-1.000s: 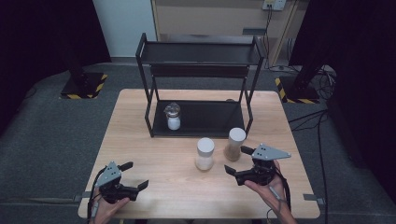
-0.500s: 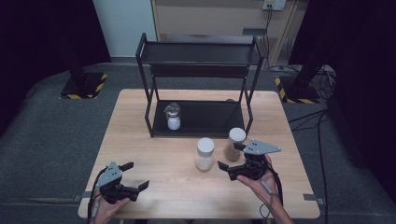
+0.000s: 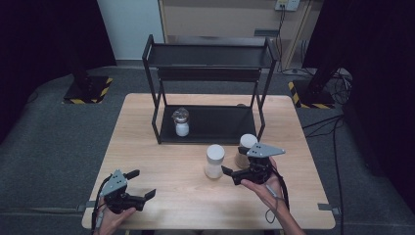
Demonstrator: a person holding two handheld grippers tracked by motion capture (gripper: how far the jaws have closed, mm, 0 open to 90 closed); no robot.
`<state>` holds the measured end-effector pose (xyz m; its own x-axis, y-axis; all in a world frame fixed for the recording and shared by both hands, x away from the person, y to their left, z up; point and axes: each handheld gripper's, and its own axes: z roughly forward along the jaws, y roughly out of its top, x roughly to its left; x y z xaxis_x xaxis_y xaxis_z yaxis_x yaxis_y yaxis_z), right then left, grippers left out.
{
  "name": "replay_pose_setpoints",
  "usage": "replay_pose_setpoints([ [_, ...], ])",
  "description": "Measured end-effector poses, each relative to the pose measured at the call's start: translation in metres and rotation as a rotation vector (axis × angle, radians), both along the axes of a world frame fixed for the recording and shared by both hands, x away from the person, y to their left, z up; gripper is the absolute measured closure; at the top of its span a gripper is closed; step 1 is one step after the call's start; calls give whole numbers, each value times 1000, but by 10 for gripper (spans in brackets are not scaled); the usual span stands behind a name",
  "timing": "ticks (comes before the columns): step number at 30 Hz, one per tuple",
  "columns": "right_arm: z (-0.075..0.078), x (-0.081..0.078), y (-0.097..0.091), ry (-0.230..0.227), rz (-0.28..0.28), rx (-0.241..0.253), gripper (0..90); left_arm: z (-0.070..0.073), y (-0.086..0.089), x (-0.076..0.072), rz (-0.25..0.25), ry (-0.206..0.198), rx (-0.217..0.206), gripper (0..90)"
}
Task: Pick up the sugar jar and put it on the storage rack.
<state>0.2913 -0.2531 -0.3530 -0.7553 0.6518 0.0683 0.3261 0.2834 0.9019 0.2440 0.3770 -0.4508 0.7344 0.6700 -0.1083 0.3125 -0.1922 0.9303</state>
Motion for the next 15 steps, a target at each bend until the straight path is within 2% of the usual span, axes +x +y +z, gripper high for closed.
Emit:
replay_pose_setpoints([
  [15,-4,16,16,15,8,-23,58,0,0,1,1,6,0,1],
])
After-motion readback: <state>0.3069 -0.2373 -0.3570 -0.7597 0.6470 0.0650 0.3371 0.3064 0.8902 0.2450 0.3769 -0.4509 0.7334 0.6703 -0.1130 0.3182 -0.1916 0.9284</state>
